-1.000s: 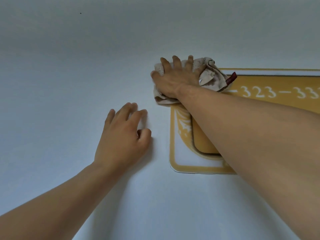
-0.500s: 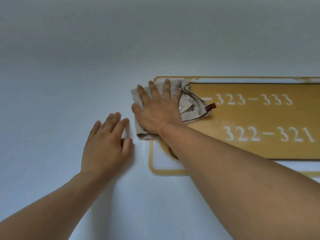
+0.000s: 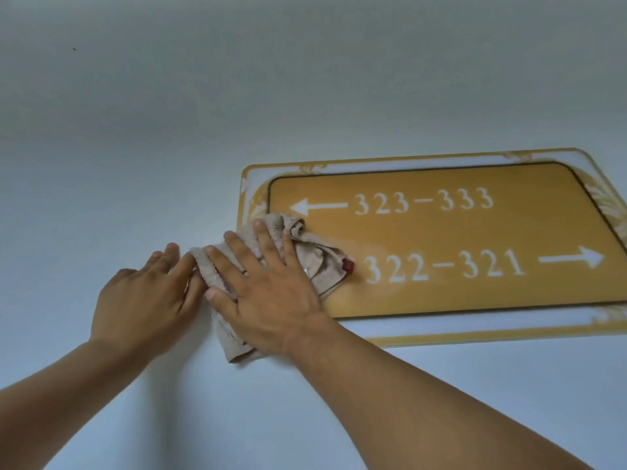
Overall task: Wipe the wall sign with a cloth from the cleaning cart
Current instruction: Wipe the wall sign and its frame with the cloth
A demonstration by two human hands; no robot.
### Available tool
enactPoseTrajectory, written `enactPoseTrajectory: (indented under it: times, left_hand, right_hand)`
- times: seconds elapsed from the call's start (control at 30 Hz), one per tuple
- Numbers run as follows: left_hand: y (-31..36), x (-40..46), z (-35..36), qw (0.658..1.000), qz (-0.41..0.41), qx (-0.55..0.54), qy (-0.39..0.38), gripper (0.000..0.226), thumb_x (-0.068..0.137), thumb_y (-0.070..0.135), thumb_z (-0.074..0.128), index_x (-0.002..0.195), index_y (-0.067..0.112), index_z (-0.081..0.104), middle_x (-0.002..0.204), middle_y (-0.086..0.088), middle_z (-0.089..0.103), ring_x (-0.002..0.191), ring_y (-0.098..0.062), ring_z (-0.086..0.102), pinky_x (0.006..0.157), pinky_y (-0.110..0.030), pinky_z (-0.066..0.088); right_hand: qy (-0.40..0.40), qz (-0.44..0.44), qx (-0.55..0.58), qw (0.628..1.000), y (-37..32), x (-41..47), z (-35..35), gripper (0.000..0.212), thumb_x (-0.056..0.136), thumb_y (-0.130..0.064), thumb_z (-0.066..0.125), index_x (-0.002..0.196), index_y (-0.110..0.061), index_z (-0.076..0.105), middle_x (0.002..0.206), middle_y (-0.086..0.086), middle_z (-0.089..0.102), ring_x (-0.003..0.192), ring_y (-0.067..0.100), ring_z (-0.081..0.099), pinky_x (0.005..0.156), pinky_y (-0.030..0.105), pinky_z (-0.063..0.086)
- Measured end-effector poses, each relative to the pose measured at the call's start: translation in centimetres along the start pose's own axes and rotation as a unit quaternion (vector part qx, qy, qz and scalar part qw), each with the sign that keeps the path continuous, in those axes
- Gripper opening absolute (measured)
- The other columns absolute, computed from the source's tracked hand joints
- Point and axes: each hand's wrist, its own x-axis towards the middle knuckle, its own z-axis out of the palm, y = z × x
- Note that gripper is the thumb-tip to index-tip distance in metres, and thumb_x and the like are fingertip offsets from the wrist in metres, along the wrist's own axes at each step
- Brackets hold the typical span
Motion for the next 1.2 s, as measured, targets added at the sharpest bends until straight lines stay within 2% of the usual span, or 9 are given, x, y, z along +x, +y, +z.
enactPoseTrajectory:
  times: [0.13, 0.2, 0.27, 0.43, 0.63, 0.73, 0.83, 1.0, 1.2]
  left_hand:
    - [2.0, 0.0, -1.3, 0.995, -0.066, -0.075, 0.0, 0.057, 0.094, 0.053, 0.014, 0.13, 0.034, 0.054, 0.1, -0.006, 0.06, 0.096, -0.03, 0.056, 0.081, -0.043, 0.04]
    - [3.5, -0.3, -1.6, 0.978, -0.104, -0.182, -0.012, 0.055, 0.093, 0.059, 0.016, 0.116, 0.036, 0.061, 0.088, -0.002, 0.051, 0.091, -0.026, 0.05, 0.08, -0.041, 0.039]
    - [5.2, 0.0, -1.7, 0.944, -0.151, -0.292, -0.027, 0.044, 0.089, 0.062, 0.031, 0.091, 0.029, 0.061, 0.084, -0.001, 0.054, 0.084, -0.022, 0.053, 0.071, -0.036, 0.041]
    - [6.3, 1.8, -2.3, 0.854, -0.244, -0.458, -0.034, 0.024, 0.095, 0.045, 0.053, 0.094, 0.021, 0.058, 0.09, -0.002, 0.067, 0.084, -0.02, 0.067, 0.068, -0.037, 0.054]
    - [6.6, 3.5, -3.4, 0.862, -0.249, -0.441, 0.025, 0.018, 0.1, 0.029, 0.046, 0.1, 0.021, 0.062, 0.095, -0.002, 0.067, 0.089, -0.023, 0.063, 0.074, -0.037, 0.052]
    - [7.8, 4.1, -4.0, 0.885, -0.219, -0.406, 0.069, 0.015, 0.1, 0.028, 0.046, 0.096, 0.023, 0.06, 0.087, 0.009, 0.063, 0.082, -0.008, 0.059, 0.065, -0.027, 0.042]
    - [9.2, 4.5, -4.7, 0.902, -0.181, -0.379, 0.099, 0.014, 0.101, 0.025, 0.044, 0.097, 0.024, 0.058, 0.082, 0.017, 0.059, 0.075, 0.013, 0.054, 0.057, -0.009, 0.034]
    - [11.1, 4.2, -5.2, 0.904, -0.144, -0.388, 0.108, 0.015, 0.102, 0.022, 0.043, 0.1, 0.021, 0.058, 0.078, 0.017, 0.058, 0.072, 0.004, 0.053, 0.058, -0.014, 0.034]
    - [14.5, 3.5, -4.7, 0.86, -0.151, -0.487, 0.027, 0.015, 0.099, 0.025, 0.048, 0.096, 0.022, 0.062, 0.078, 0.011, 0.06, 0.071, -0.004, 0.056, 0.059, -0.025, 0.043]
  right_hand:
    - [-0.018, -0.008, 0.015, 1.0, 1.3, -1.2, -0.3, 0.063, 0.103, -0.059, 0.012, 0.16, -0.037, 0.001, 0.171, -0.008, -0.001, 0.153, 0.027, -0.021, 0.121, 0.053, -0.014]
    - [-0.035, -0.009, 0.01, 0.999, 1.7, -1.4, -0.5, 0.064, 0.101, -0.06, 0.013, 0.16, -0.039, 0.0, 0.17, -0.007, -0.005, 0.153, 0.027, -0.022, 0.121, 0.055, -0.01]
    - [-0.049, -0.011, -0.009, 0.999, 2.1, -1.6, -0.8, 0.069, 0.098, -0.062, 0.016, 0.161, -0.037, 0.003, 0.17, -0.005, -0.007, 0.153, 0.028, -0.021, 0.121, 0.057, -0.005]
    - [-0.03, -0.024, 0.023, 0.999, 3.4, -2.0, -2.2, 0.074, 0.095, -0.072, 0.019, 0.159, -0.034, 0.017, 0.17, -0.001, 0.01, 0.155, 0.028, 0.0, 0.121, 0.053, 0.004]
    - [0.048, 0.018, 0.044, 0.998, 5.9, -2.2, -3.4, 0.056, 0.107, -0.045, 0.025, 0.159, -0.024, 0.021, 0.159, -0.001, 0.036, 0.141, 0.023, 0.032, 0.11, 0.046, 0.027]
    - [0.057, 0.043, 0.013, 0.997, 7.3, -2.1, -3.1, 0.059, 0.108, -0.03, 0.037, 0.16, -0.016, 0.012, 0.151, 0.003, 0.044, 0.132, 0.026, 0.038, 0.101, 0.041, 0.032]
    - [0.059, 0.079, 0.02, 0.995, 7.7, -2.0, -3.4, 0.068, 0.105, -0.036, 0.046, 0.16, -0.015, 0.012, 0.14, 0.007, 0.049, 0.122, 0.029, 0.042, 0.094, 0.041, 0.034]
    - [0.007, 0.122, 0.036, 0.992, 8.7, -3.0, -5.3, 0.041, 0.1, -0.05, 0.051, 0.123, -0.018, 0.059, 0.117, 0.006, 0.059, 0.114, 0.029, 0.043, 0.089, 0.042, 0.031]
    - [-0.159, 0.112, 0.108, 0.975, 12.2, -7.0, -9.0, 0.043, 0.098, -0.047, 0.058, 0.122, -0.011, 0.055, 0.114, 0.005, 0.049, 0.11, 0.026, 0.046, 0.093, 0.041, 0.038]
